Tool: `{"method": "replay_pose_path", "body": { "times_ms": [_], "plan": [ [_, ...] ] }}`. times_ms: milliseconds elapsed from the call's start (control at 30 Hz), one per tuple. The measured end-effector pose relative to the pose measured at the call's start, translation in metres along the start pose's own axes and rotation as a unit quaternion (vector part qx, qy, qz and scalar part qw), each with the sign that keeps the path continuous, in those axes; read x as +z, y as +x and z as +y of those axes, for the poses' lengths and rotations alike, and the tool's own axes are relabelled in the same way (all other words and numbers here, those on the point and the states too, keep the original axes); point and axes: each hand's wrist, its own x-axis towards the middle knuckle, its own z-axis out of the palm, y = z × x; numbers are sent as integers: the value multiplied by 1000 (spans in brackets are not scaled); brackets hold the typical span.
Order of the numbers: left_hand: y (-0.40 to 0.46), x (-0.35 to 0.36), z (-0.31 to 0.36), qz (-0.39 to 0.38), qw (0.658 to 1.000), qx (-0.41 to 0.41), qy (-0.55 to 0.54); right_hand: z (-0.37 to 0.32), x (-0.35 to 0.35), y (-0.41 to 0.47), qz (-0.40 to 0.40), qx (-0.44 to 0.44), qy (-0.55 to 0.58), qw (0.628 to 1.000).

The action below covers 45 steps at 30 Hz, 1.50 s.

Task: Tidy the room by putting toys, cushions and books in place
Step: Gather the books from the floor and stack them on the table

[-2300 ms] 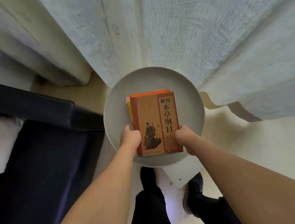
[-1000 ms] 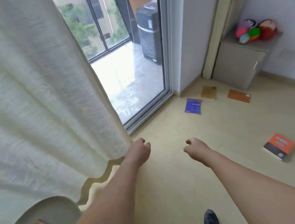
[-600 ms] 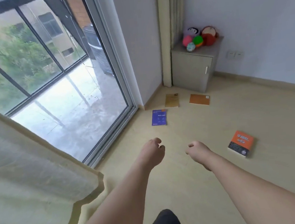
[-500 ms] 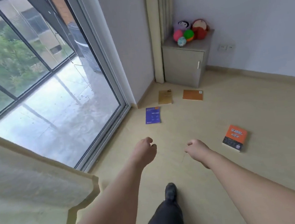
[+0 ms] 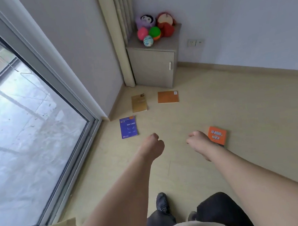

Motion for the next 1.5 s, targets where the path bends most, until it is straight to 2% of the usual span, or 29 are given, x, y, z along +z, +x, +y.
{"method": "replay_pose_path", "body": {
  "times_ms": [200,500,700,833,1000,1167,1333,1367,1433,1500],
  "plan": [
    [69,3,78,-49,997,10,53,0,-58,83,-4,29,88,996],
    [193,19,212,-58,997,-30,45,-10,-176,234,-31,45,69,996],
    [331,78,281,-87,995,0,41,16,-199,394,-30,78,134,987],
    [453,175,266,-116,990,35,67,78,-153,532,-16,95,115,989],
    [618,324,195,-134,988,-7,79,202,-67,714,22,120,96,988],
    [740,428,137,-127,988,-4,92,315,8,839,55,177,59,981],
    [794,470,115,-104,988,16,112,367,31,883,109,236,-25,965],
    [794,478,112,-107,988,14,109,369,29,880,114,273,-38,954],
    [784,488,111,-128,985,8,120,373,30,869,110,350,-21,930],
    [775,496,114,-148,979,24,135,379,27,856,129,364,-1,922]
  ]
}}
